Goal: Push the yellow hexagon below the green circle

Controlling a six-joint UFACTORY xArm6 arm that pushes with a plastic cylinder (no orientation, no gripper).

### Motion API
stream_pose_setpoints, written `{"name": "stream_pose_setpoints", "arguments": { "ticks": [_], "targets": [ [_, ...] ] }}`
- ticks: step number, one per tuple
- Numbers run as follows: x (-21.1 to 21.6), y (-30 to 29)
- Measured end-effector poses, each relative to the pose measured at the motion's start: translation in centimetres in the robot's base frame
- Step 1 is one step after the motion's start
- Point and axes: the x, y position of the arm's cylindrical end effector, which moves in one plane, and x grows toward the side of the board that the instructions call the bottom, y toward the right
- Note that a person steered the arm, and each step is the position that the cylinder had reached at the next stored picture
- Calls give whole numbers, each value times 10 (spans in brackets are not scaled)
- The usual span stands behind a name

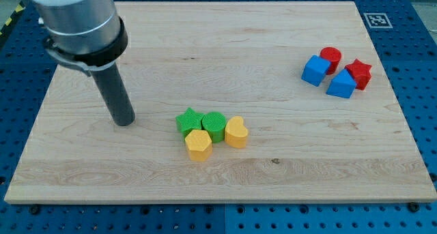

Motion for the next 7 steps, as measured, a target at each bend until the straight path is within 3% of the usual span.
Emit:
{"name": "stream_pose_setpoints", "arguments": {
  "ticks": [1,2,5,7],
  "targets": [
    [11,12],
    [36,60],
    [10,95],
    [20,91]
  ]
}}
